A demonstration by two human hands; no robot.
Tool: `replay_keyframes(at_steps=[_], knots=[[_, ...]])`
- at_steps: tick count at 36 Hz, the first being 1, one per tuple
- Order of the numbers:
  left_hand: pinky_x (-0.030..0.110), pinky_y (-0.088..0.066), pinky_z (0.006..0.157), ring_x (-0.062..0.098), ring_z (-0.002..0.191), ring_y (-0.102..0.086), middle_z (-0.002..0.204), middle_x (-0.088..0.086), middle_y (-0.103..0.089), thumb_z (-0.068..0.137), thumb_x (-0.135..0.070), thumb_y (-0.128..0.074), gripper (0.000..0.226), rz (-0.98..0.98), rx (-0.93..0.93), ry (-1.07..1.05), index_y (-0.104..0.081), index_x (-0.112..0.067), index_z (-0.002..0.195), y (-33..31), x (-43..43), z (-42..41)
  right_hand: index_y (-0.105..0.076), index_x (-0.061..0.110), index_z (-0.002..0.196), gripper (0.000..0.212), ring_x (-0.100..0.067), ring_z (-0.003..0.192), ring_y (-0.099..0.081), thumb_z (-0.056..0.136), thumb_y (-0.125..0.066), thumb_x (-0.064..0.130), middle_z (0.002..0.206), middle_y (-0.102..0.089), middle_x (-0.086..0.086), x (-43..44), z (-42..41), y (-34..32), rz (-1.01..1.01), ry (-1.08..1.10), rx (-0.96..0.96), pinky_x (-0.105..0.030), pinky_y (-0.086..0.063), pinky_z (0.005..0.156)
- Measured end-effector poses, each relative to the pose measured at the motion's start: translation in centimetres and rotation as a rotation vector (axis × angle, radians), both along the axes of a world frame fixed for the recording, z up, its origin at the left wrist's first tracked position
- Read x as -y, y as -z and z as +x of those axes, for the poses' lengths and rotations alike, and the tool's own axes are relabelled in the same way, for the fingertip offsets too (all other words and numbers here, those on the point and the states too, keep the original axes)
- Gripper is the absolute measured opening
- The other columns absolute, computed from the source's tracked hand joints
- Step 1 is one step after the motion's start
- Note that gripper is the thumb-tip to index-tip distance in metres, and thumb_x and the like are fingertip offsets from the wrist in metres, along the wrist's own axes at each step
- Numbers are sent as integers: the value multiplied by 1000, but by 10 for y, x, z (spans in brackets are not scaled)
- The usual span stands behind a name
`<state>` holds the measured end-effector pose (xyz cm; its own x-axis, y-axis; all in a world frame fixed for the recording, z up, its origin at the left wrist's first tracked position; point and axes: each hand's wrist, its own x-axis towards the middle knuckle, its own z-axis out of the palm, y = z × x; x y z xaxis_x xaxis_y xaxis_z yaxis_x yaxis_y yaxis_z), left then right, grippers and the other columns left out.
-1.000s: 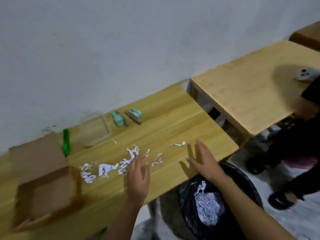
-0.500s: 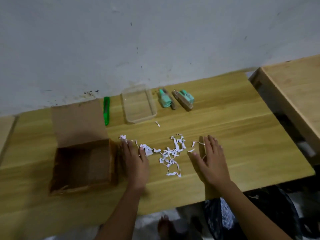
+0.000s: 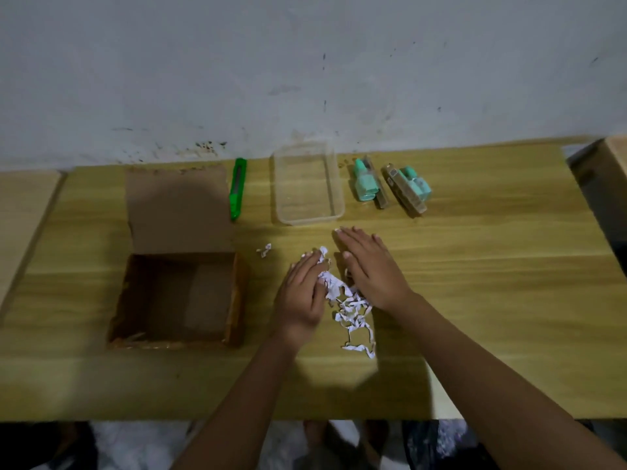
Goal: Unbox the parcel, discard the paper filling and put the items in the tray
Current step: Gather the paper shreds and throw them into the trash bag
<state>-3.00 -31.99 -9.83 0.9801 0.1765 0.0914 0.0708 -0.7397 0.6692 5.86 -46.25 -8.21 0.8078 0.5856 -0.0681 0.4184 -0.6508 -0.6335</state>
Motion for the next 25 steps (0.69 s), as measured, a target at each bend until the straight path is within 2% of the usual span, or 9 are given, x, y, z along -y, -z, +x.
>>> replay_keyframes(at_steps=[4,7,12,14,16,18,20,22,25], knots=[[35,-37,102,12,119,-48,122,6,-61,91,-20,-33,38,-40,35,27,-61,-9,114,-5,-2,-9,-47,18,135,45,-10,141,-24,95,-26,28,145,-42,4,4,-1,2,92,-138,-38,-30,-7,117],[37,-42,98,16,116,-49,123,6,-56,93,-20,-37,32,12,80,45,-59,-10,114,-9,-5,-16,-53,18,127,40,-6,138,-28,96,-29,28,139,-49,4,20,-9,1,153,-176,-74,-31,-13,118],[24,-24,106,20,125,-36,130,17,-49,89,-25,-41,31,65,109,-135,-49,-17,118,-21,-10,-8,-42,22,137,48,-3,140,-22,94,-31,41,145,-40,7,50,-24,-8,179,-73,-60,-39,-22,117],[31,-22,110,26,132,-31,139,20,-42,90,-28,-39,41,113,54,-210,-45,-12,127,-21,-11,0,-32,23,142,56,-3,141,-19,92,-35,48,150,-32,8,59,-32,-11,161,-6,-29,-41,-24,116],[40,-20,114,33,140,-21,148,22,-29,95,-28,-38,49,119,-72,-313,-37,-2,137,-21,-11,8,-22,24,145,68,-2,143,-12,88,-42,56,153,-20,11,68,-42,-12,116,45,-7,-34,-19,117],[38,-13,116,33,142,-13,152,24,-16,97,-23,-39,53,78,-172,-402,-26,3,141,-17,-13,15,-13,24,147,85,-2,143,-3,82,-50,62,155,-10,12,76,-54,-10,45,73,11,-29,-10,117],[36,-9,115,33,143,-9,154,22,-9,98,-23,-37,56,36,-230,-447,-19,3,143,-12,-14,21,-6,20,149,101,-7,145,3,74,-50,72,158,-2,6,83,-66,-6,-42,73,48,-33,-6,118],[38,-5,116,31,144,-5,155,20,-7,98,-24,-36,56,48,-259,-450,-17,2,144,-7,-13,23,-2,14,149,114,-14,146,5,68,-44,82,159,1,0,85,-75,-2,-120,57,76,-39,-5,120],[36,-3,117,27,144,-7,155,18,-13,99,-27,-32,54,62,-260,-396,-20,0,144,-3,-5,19,3,12,148,125,-16,146,10,61,-38,91,158,6,-3,81,-81,-1,-192,77,77,-39,0,119]])
